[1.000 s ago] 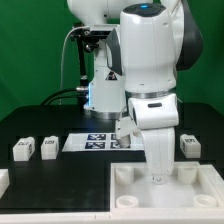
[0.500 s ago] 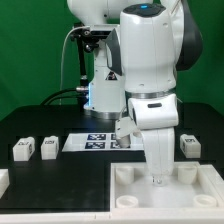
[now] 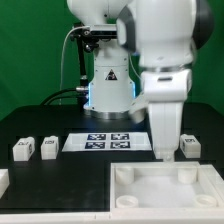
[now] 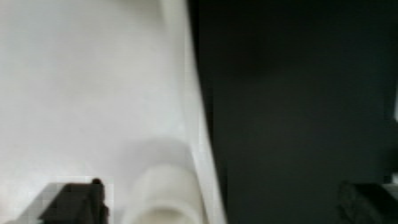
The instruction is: Assemble one leg
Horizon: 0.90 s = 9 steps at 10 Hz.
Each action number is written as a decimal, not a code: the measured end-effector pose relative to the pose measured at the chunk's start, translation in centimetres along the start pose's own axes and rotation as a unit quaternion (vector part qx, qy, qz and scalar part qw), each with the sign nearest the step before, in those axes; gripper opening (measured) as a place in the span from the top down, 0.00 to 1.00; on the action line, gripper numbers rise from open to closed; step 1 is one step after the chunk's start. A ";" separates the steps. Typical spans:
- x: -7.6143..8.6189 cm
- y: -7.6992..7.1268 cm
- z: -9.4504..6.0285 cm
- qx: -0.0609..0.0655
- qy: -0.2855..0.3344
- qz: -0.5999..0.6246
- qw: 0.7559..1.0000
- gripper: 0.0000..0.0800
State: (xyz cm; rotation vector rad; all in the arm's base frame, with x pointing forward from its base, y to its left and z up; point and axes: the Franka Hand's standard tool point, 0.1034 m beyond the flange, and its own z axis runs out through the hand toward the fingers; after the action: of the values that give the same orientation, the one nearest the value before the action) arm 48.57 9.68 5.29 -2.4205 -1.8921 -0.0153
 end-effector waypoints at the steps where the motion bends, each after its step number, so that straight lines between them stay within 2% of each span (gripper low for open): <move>1: 2.0 -0.9 -1.2 -0.007 0.001 0.015 1.000 0.19; 3: 5.2 -2.5 -1.8 -0.015 0.009 0.150 0.989 0.19; 4: 5.4 -2.8 -1.6 -0.019 0.015 0.167 0.986 0.19; 5: 5.3 -2.8 -1.5 -0.018 0.016 0.202 0.979 0.19; 8: 5.5 -3.0 -1.4 -0.013 0.021 0.341 0.940 0.19; 9: 5.7 -4.7 -1.0 -0.008 0.019 0.422 0.906 0.19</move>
Offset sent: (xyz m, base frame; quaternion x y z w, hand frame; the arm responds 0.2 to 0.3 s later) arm -0.0154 0.0262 0.0007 -0.0374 0.0289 0.2384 0.9700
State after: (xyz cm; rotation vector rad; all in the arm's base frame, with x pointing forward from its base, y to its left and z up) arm 45.44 16.27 6.83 -2.9850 -0.6895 -0.0285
